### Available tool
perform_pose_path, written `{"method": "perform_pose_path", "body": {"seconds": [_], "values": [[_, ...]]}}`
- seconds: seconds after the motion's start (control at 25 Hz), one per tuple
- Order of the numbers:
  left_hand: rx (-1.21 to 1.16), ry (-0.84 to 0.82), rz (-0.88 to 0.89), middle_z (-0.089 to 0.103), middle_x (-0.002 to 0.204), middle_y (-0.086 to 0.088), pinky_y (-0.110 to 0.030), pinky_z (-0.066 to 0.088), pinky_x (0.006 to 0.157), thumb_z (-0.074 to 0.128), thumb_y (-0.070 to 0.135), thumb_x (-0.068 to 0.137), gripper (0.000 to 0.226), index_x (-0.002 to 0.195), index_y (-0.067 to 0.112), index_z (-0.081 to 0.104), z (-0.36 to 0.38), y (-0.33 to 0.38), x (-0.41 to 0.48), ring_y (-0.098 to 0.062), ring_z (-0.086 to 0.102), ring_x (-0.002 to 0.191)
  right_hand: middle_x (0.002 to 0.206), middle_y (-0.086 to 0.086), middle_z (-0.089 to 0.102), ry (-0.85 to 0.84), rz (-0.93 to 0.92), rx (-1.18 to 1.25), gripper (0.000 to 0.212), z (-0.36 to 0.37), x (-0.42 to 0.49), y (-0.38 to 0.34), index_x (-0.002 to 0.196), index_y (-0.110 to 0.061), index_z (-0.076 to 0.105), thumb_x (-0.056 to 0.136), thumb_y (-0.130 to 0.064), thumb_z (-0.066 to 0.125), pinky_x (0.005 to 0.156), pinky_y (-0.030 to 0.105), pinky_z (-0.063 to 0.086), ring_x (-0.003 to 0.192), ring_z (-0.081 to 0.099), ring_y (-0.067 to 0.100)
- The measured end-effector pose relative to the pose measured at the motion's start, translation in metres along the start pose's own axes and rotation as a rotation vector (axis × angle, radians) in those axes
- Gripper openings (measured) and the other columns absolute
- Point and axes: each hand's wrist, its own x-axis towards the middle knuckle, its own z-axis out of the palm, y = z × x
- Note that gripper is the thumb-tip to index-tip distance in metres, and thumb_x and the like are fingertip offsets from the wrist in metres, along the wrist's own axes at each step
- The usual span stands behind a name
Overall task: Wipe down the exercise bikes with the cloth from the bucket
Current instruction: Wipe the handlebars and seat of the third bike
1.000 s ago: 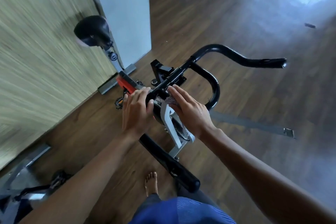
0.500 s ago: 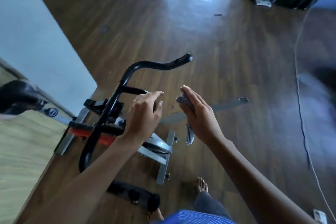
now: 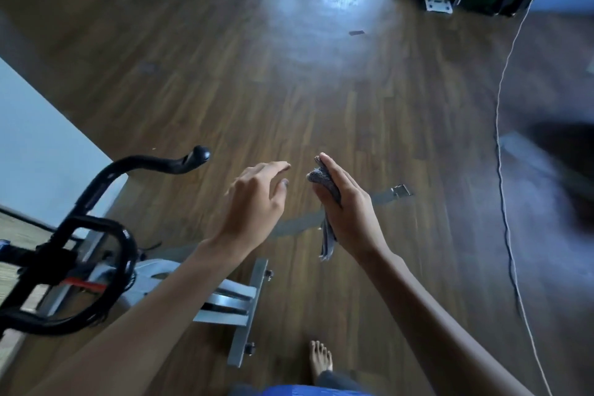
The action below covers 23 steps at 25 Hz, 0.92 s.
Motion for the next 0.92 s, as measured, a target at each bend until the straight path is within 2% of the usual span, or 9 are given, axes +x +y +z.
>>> {"method": "perform_pose_path", "body": {"seconds": [0.2,0.48,0.6,0.8,0.92], "values": [[-0.029,0.076,-0.08,0.071,0.119,-0.006,-0.038,0.05,0.1,0.062,0.009,0.093,0.028,0.12,0.01,0.069,0.023,0.012,0.055,-0.02,0.064,0.113,0.149,-0.009,0.05,-0.06,-0.008,-0.001,0.049,-0.028,0.064,0.028,0.148,-0.02,0.045,0.101,-0.027,0.057,0.114,0.015,0.031,0.137,0.043,0.0],[-0.026,0.21,-0.256,0.07,0.12,-0.007,-0.022,0.042,0.099,0.062,0.008,0.093,0.029,0.121,0.008,0.069,0.035,-0.039,0.142,-0.02,0.064,0.114,0.145,-0.009,0.054,-0.2,-0.086,-0.018,0.048,0.014,0.184,0.038,0.146,-0.019,0.048,0.1,-0.025,0.059,0.112,0.016,0.035,0.133,0.047,0.0],[-0.027,0.236,-0.358,0.07,0.122,-0.007,-0.026,0.043,0.099,0.064,0.011,0.092,0.03,0.122,0.01,0.068,0.037,-0.07,0.18,-0.021,0.064,0.114,0.142,-0.007,0.056,-0.28,-0.12,-0.05,0.048,0.039,0.247,0.04,0.145,-0.018,0.049,0.099,-0.023,0.061,0.109,0.013,0.035,0.13,0.048,-0.001],[-0.036,0.355,-0.569,0.068,0.126,-0.007,-0.032,0.049,0.1,0.062,0.014,0.094,0.032,0.126,0.011,0.066,0.025,-0.115,0.224,-0.02,0.063,0.116,0.143,-0.006,0.056,-0.458,-0.178,-0.06,0.049,0.09,0.34,0.033,0.146,-0.02,0.049,0.099,-0.024,0.061,0.112,0.023,0.037,0.133,0.049,0.004],[-0.028,0.47,-0.722,0.068,0.125,-0.007,-0.029,0.05,0.099,0.061,0.014,0.095,0.033,0.127,0.01,0.065,0.014,-0.132,0.233,-0.019,0.065,0.115,0.142,-0.007,0.056,-0.63,-0.227,-0.061,0.049,0.133,0.378,0.017,0.146,-0.021,0.048,0.099,-0.023,0.061,0.111,0.023,0.037,0.133,0.049,0.004]]}}
